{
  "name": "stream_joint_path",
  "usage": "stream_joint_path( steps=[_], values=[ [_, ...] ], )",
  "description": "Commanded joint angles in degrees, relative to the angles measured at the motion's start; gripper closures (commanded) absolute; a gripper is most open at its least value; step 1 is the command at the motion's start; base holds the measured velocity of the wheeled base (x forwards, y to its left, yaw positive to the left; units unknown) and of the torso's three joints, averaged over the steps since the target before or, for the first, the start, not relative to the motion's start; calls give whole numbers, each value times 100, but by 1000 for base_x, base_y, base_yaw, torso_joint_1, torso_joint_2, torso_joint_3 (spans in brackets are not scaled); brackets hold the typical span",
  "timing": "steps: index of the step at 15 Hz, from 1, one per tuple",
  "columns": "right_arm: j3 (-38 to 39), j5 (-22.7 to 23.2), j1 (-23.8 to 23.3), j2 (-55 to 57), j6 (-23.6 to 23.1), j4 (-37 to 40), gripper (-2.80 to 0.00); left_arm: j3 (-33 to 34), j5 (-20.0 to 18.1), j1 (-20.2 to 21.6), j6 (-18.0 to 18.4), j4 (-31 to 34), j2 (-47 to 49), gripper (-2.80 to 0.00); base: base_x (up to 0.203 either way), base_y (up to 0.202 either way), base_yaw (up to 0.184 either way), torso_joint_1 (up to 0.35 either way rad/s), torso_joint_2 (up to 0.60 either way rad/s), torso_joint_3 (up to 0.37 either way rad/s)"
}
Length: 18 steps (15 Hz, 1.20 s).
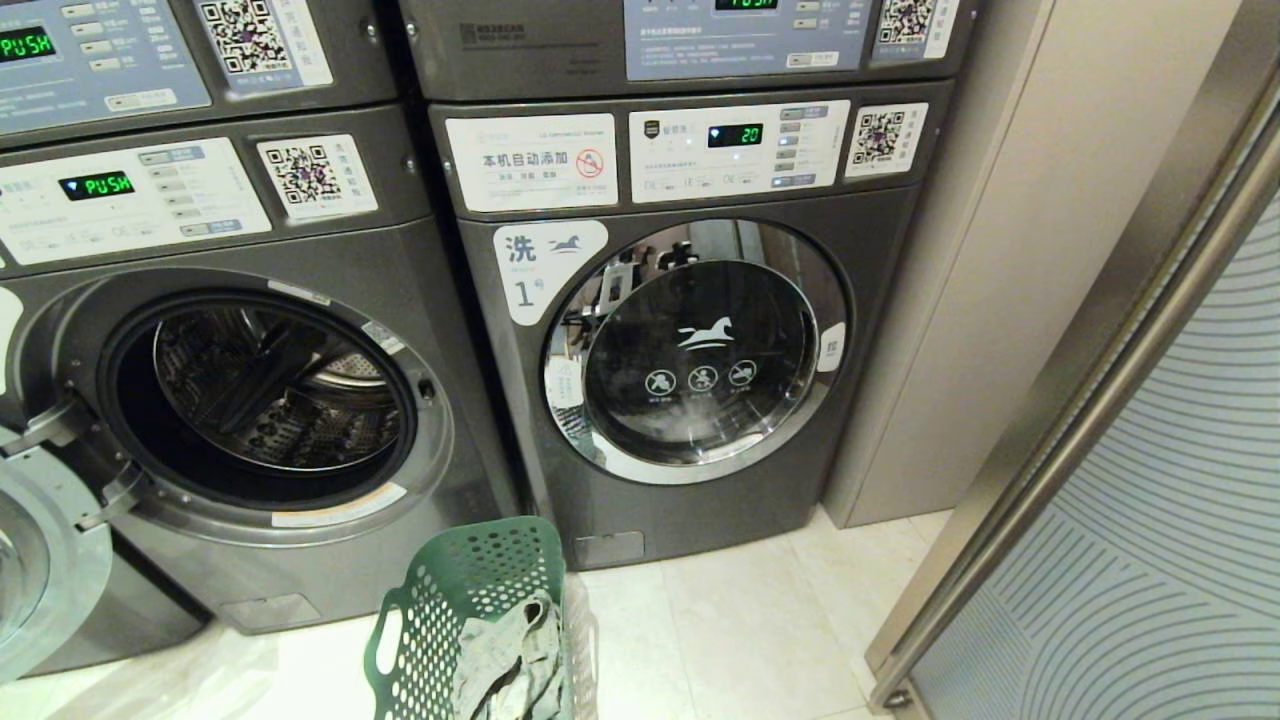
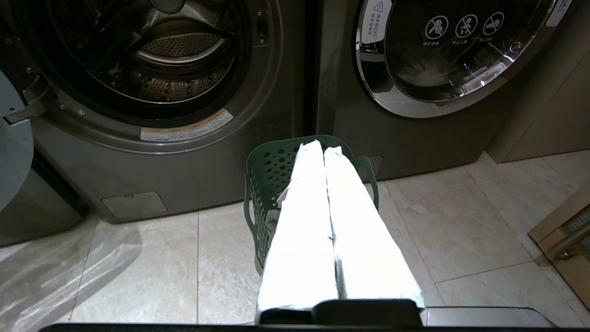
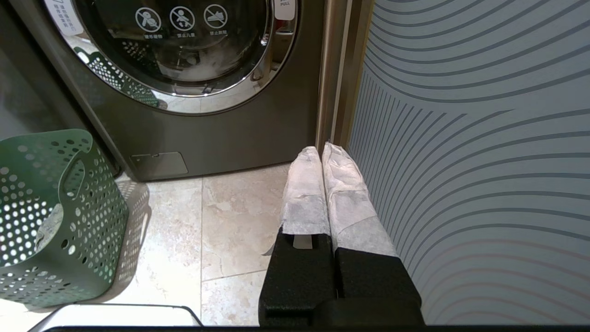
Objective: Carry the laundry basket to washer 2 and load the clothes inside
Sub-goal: Place the clothes into the washing machine
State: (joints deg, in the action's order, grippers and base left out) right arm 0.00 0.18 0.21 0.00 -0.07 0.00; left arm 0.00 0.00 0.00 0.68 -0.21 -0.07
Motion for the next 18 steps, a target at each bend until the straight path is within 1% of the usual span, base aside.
stream_joint_path(
  steps=[1,5,6,18],
  values=[
    [0,4,6,0,-1,0,0,9,4,0,2,-6,7,0,0,0,0,0,0,0],
    [0,0,-3,9,-10,0,0,9,0,0,-7,-14,7,0,0,0,0,0,0,0],
    [0,4,-2,2,-2,0,0,9,9,0,-7,-6,9,0,4,104,1,2,1,7],
    [0,-1,6,9,-1,0,0,9,9,0,-33,-14,7,0,0,193,-1,2,2,3]
  ],
)
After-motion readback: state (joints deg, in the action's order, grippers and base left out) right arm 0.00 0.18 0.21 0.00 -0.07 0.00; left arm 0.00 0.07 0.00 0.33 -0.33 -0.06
